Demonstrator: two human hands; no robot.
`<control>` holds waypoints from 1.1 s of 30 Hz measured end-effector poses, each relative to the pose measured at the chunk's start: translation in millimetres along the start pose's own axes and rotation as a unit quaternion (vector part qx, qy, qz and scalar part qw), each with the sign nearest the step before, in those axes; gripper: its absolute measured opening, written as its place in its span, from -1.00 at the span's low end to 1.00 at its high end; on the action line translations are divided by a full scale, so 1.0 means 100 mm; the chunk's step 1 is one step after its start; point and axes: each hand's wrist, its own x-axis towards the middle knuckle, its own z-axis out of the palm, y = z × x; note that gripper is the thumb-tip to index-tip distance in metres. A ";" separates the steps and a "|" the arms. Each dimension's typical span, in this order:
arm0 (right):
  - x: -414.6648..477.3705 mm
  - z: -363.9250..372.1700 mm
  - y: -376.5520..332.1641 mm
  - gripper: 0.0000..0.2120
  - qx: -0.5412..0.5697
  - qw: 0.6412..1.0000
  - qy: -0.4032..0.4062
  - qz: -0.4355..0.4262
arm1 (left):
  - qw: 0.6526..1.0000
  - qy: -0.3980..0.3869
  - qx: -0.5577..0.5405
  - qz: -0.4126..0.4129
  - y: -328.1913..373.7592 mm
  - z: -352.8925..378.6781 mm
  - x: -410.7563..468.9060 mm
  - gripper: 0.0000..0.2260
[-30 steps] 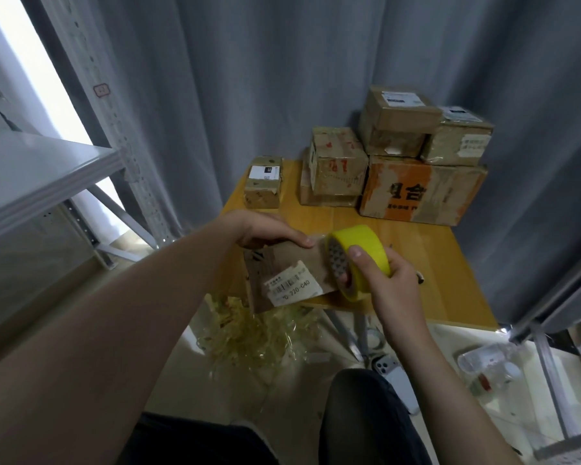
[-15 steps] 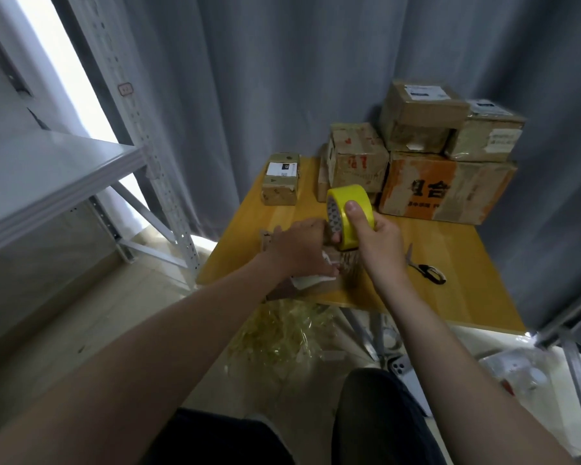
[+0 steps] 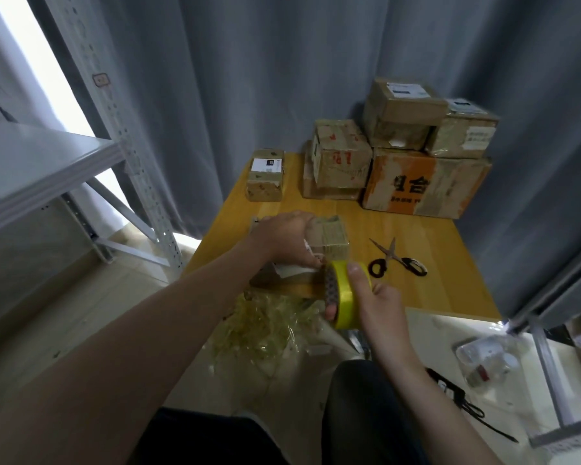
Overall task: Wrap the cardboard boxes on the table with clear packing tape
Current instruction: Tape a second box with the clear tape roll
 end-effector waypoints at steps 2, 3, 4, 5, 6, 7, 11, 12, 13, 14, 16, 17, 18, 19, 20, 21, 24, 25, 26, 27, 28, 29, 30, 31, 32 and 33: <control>-0.06 0.02 0.14 -0.53 -0.007 1.000 -0.005 0.025 | 1.000 -0.003 0.011 0.007 0.00 0.00 -0.01 -0.07; -0.07 0.02 0.18 -0.56 -0.007 0.999 -0.012 0.036 | 1.000 -0.003 0.016 0.010 0.00 0.00 -0.02 -0.04; -0.05 0.03 0.22 -0.59 -0.010 0.999 -0.020 0.048 | 1.000 -0.002 0.019 0.013 0.00 0.00 -0.02 -0.02; -0.02 0.03 0.28 -0.62 -0.015 0.998 -0.028 0.056 | 1.000 -0.001 0.018 0.016 0.00 -0.01 -0.03 -0.02; 0.02 0.03 0.31 -0.64 -0.034 0.997 -0.028 0.062 | 1.000 0.000 0.018 0.018 0.00 -0.01 -0.03 -0.02; 0.07 0.02 0.36 -0.67 -0.064 0.996 -0.022 0.063 | 1.000 0.001 0.018 0.021 0.00 -0.01 -0.03 -0.02; 0.25 -0.06 0.27 -0.49 -0.157 0.986 0.023 -0.045 | 0.999 0.004 0.024 0.027 -0.01 0.01 -0.02 -0.02; 0.29 -0.09 0.20 -0.41 -0.208 0.971 0.030 -0.111 | 0.999 0.005 0.027 0.027 -0.01 0.01 -0.02 -0.02; 0.36 -0.11 0.12 -0.34 -0.261 0.949 0.015 -0.174 | 0.999 0.007 0.029 0.028 -0.01 0.01 -0.02 -0.02; 0.42 -0.09 0.04 -0.26 -0.314 0.925 -0.026 -0.214 | 0.999 0.007 0.029 0.028 -0.01 0.01 -0.01 -0.02; 0.57 0.01 -0.08 -0.19 -0.420 0.870 -0.126 -0.224 | 0.999 0.003 0.025 0.030 -0.02 0.01 -0.01 -0.03; 0.66 0.06 -0.08 -0.19 -0.467 0.843 -0.162 -0.214 | 0.999 0.002 0.021 0.032 -0.03 0.01 -0.01 -0.04; 0.75 0.12 -0.07 -0.20 -0.505 0.820 -0.180 -0.202 | 0.999 0.003 0.020 0.035 -0.03 0.01 -0.01 -0.05; 0.84 0.16 -0.07 -0.22 -0.528 0.807 -0.184 -0.189 | 0.999 0.005 0.019 0.040 -0.04 0.02 0.00 -0.10; 0.94 0.20 -0.10 -0.23 -0.540 0.803 -0.184 -0.174 | 0.999 0.008 0.022 0.048 -0.04 0.03 0.01 -0.17; 1.05 0.24 -0.13 -0.23 -0.544 0.803 -0.187 -0.155 | 0.998 0.009 0.027 0.054 -0.04 0.04 0.02 -0.24; 1.31 0.31 -0.24 -0.22 -0.534 0.814 -0.195 -0.113 | 0.998 0.030 0.018 0.060 -0.06 0.08 0.03 -0.20; 1.38 0.32 -0.25 -0.22 -0.527 0.819 -0.197 -0.109 | 0.998 0.036 0.011 0.059 -0.07 0.10 0.03 -0.16; 1.42 0.34 -0.25 -0.23 -0.518 0.824 -0.202 -0.108 | 0.997 0.041 0.010 0.061 -0.08 0.11 0.03 -0.13; 1.44 0.34 -0.23 -0.24 -0.506 0.830 -0.207 -0.111 | 0.997 0.041 0.008 0.058 -0.09 0.12 0.03 -0.13; 1.44 0.32 -0.21 -0.25 -0.490 0.837 -0.212 -0.118 | 0.998 0.043 0.008 0.055 -0.07 0.10 0.01 -0.14; 1.44 0.29 -0.18 -0.28 -0.475 0.843 -0.216 -0.132 | 0.998 0.046 0.002 0.052 -0.07 0.07 0.01 -0.16; 1.44 0.24 -0.13 -0.32 -0.458 0.848 -0.219 -0.152 | 0.997 0.049 0.002 0.053 -0.07 0.06 0.02 -0.16; 1.43 0.18 -0.07 -0.38 -0.431 0.857 -0.222 -0.175 | 0.997 0.048 0.003 0.058 -0.08 0.04 0.02 -0.14; 1.41 0.10 -0.01 -0.43 -0.389 0.872 -0.225 -0.195 | 0.997 0.043 0.009 0.061 -0.09 0.02 0.01 -0.12; 1.39 0.02 0.07 -0.47 -0.336 0.889 -0.229 -0.208 | 0.997 0.040 0.018 0.067 -0.09 0.01 -0.01 -0.11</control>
